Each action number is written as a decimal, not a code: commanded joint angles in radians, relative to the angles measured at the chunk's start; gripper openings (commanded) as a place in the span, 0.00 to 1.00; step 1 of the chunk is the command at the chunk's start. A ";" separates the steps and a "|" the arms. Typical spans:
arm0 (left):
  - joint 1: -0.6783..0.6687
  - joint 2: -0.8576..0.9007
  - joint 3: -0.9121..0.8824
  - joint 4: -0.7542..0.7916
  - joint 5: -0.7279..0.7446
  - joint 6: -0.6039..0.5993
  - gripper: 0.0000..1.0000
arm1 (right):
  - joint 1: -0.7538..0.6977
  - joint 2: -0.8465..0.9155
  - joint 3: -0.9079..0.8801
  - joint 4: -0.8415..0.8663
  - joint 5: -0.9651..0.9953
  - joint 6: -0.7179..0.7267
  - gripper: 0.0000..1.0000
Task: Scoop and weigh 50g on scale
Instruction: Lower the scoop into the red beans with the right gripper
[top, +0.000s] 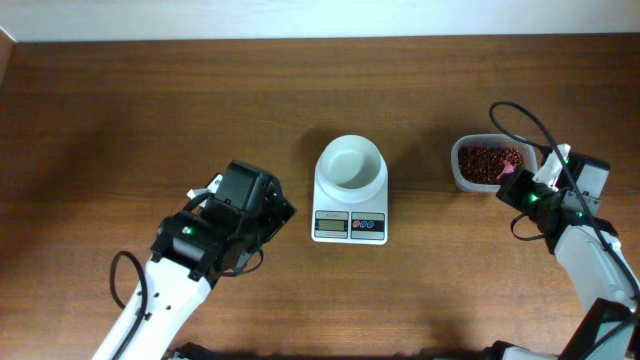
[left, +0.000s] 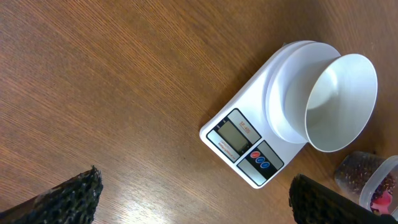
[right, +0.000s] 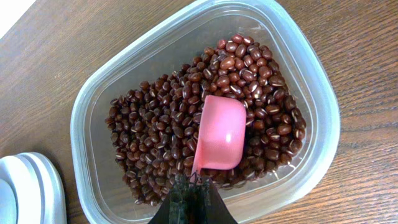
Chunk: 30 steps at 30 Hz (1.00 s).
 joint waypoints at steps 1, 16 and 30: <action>-0.003 0.005 -0.002 0.001 -0.015 0.008 0.99 | -0.004 0.027 -0.016 -0.010 -0.022 -0.043 0.04; -0.002 0.005 -0.002 -0.002 -0.015 0.008 0.99 | -0.194 0.027 -0.016 -0.003 -0.394 -0.014 0.04; -0.003 0.005 -0.002 -0.010 -0.014 0.100 0.95 | -0.259 0.027 -0.016 0.026 -0.544 0.101 0.04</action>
